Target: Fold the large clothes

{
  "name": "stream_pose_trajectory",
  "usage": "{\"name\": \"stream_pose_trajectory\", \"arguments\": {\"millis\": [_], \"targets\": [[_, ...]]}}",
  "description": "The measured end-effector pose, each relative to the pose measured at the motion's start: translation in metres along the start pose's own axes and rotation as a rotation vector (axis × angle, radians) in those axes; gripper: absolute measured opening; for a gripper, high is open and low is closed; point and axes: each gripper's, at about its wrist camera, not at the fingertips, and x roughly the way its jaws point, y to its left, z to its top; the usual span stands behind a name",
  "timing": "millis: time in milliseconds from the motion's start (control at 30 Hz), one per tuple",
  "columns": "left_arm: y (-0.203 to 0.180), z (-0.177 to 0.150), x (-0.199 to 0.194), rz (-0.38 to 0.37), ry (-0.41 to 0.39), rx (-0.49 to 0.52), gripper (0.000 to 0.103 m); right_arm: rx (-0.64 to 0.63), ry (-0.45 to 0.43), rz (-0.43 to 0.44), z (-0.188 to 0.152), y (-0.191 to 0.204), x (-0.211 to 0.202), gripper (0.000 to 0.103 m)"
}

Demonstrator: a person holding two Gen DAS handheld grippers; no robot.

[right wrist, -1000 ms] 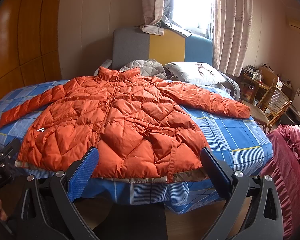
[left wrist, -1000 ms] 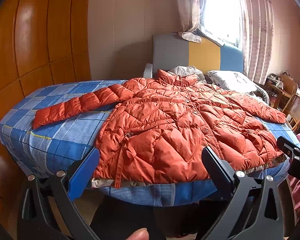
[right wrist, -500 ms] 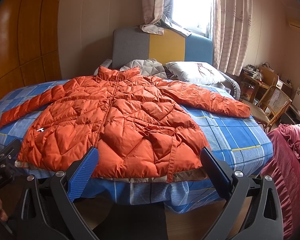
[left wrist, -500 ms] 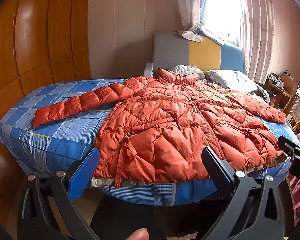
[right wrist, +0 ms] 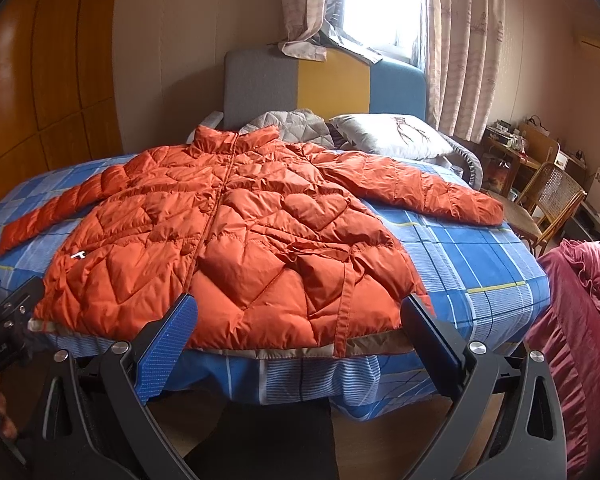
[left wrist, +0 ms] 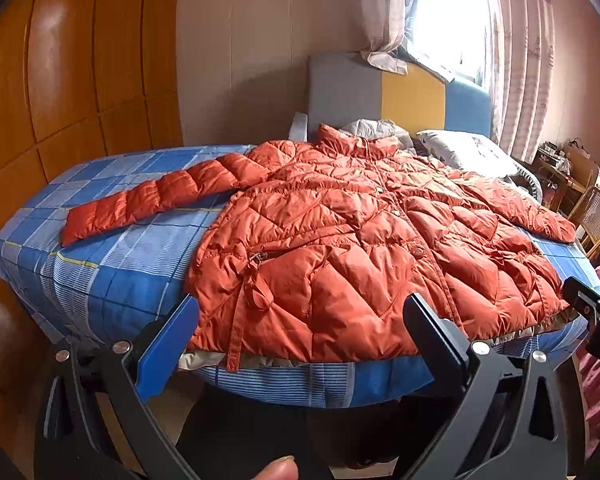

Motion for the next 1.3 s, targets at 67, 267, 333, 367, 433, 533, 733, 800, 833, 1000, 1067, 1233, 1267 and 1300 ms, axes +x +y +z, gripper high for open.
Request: {"name": "stream_pose_trajectory", "arguments": {"millis": [67,267,333,367,433,533,733,800,833,1000,1067,1233,1267,1300], "targets": [[0.001,0.002,0.008,-0.042,0.031,-0.004,0.101,0.011,0.013,0.0,-0.001,-0.004,0.005,0.1],[0.01,0.022,0.045,-0.111,0.089,-0.041,0.101,0.095,0.112,-0.026,-0.002,-0.033,0.037,0.1],[0.01,0.029,0.058,-0.099,0.09,-0.038,0.101,0.142,0.143,-0.052,0.001,-0.051,0.052,0.1],[0.011,0.034,0.066,-0.108,0.092,-0.038,0.101,0.16,0.148,-0.059,0.004,-0.058,0.058,0.1],[0.012,0.041,0.083,-0.106,0.104,-0.038,0.101,0.216,0.163,-0.085,0.013,-0.079,0.074,0.1],[0.018,0.052,0.11,-0.082,0.116,-0.036,0.101,0.264,0.184,-0.125,0.028,-0.11,0.101,0.1],[0.028,0.07,0.154,-0.049,0.151,-0.036,0.101,0.424,0.257,-0.178,0.05,-0.189,0.173,0.1],[0.028,0.077,0.163,-0.053,0.154,-0.027,0.101,0.491,0.276,-0.2,0.054,-0.217,0.194,0.1],[0.027,0.081,0.168,-0.053,0.156,-0.02,0.101,0.526,0.283,-0.218,0.055,-0.233,0.205,0.098],[0.028,0.094,0.185,-0.02,0.162,-0.008,0.101,0.688,0.298,-0.249,0.062,-0.302,0.246,0.084],[0.033,0.097,0.192,0.0,0.161,-0.024,0.101,0.771,0.301,-0.24,0.061,-0.328,0.26,0.077],[0.044,0.102,0.207,0.052,0.177,-0.049,0.101,0.947,0.265,-0.215,0.061,-0.381,0.286,0.067],[0.045,0.102,0.209,0.059,0.18,-0.052,0.101,0.969,0.262,-0.222,0.061,-0.388,0.291,0.067],[0.048,0.103,0.213,0.065,0.191,-0.06,0.101,0.989,0.25,-0.222,0.062,-0.394,0.294,0.063]]}}
